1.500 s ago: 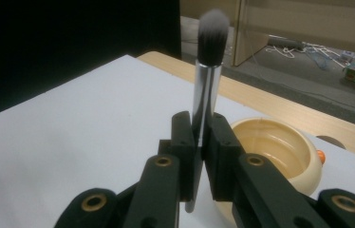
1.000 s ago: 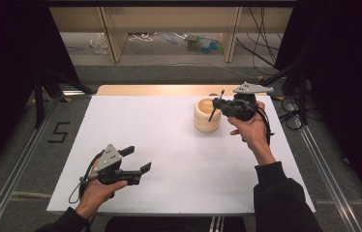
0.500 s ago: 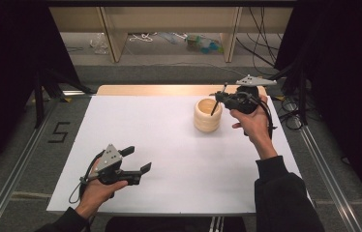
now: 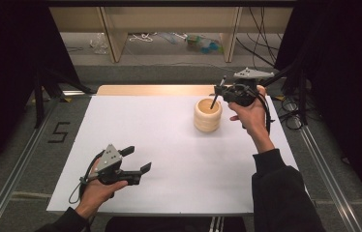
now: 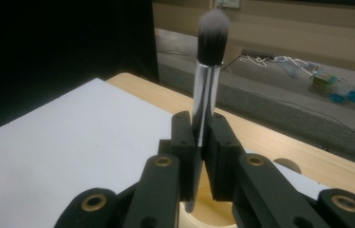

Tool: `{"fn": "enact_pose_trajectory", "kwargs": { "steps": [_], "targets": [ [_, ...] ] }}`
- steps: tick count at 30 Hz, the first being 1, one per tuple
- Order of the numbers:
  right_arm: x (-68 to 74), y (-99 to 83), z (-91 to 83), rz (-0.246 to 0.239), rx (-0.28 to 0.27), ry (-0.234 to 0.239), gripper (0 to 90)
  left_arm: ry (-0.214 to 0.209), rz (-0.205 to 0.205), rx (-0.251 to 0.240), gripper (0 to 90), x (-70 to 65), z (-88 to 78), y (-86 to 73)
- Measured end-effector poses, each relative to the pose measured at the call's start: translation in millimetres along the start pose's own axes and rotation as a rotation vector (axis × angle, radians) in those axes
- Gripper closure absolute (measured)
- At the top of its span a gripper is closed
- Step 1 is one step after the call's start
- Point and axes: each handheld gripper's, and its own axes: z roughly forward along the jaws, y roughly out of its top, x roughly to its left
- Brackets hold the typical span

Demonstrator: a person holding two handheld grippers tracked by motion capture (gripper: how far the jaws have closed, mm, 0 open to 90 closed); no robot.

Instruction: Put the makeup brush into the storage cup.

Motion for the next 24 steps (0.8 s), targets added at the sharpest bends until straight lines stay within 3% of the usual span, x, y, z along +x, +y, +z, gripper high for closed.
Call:
{"fn": "enact_pose_trajectory", "kwargs": {
  "steps": [24],
  "targets": [
    [-17.0, -3.2, 28.6, 0.021, 0.046, -0.056, 83.7, -0.004, 0.009, 0.003, 16.0, -0.9, 0.5, 0.2]
  ]
}}
